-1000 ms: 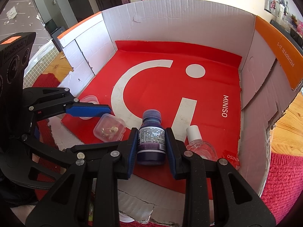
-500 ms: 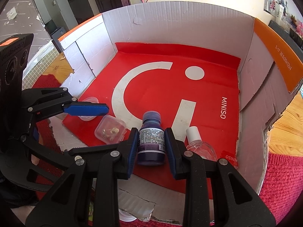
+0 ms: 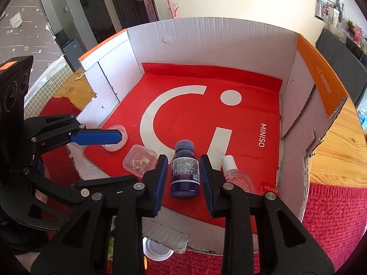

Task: Organize objects
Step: 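Open both grippers and withdraw them from the box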

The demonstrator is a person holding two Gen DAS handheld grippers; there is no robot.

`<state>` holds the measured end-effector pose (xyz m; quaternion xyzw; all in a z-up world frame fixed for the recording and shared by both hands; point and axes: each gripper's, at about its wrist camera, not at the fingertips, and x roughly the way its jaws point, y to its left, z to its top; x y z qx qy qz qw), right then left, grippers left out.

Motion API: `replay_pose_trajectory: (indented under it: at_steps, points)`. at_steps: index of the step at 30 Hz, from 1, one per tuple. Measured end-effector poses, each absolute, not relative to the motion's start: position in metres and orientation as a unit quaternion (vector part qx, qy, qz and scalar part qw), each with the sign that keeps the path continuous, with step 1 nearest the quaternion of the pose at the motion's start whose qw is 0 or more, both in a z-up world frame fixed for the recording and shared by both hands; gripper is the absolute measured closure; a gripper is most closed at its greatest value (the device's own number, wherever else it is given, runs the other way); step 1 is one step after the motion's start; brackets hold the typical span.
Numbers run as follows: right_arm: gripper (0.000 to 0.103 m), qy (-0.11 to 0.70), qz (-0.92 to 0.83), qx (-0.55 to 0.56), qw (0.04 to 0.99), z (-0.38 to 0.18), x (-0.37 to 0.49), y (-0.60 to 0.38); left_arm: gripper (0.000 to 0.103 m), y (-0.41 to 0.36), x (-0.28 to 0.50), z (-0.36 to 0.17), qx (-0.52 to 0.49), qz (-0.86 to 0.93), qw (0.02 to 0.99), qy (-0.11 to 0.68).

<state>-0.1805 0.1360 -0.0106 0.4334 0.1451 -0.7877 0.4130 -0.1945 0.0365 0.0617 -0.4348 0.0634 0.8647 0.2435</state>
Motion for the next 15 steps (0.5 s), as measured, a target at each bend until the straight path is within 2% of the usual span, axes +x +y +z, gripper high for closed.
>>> replay_pose_trajectory:
  at_steps: [12, 14, 15]
  points:
    - [0.075, 0.12, -0.815, 0.387, 0.415, 0.024, -0.152, 0.162, 0.028, 0.014, -0.152, 0.09, -0.381, 0.902, 0.201, 0.017]
    - [0.071, 0.116, -0.82, 0.377, 0.414, 0.031, -0.145, 0.168, 0.025, 0.011, -0.143, 0.093, -0.37, 0.91, 0.185, 0.014]
    - [0.059, 0.114, -0.823, 0.372, 0.415, 0.034, -0.141, 0.171, 0.023, 0.009, -0.138, 0.095, -0.362, 0.915, 0.177, 0.014]
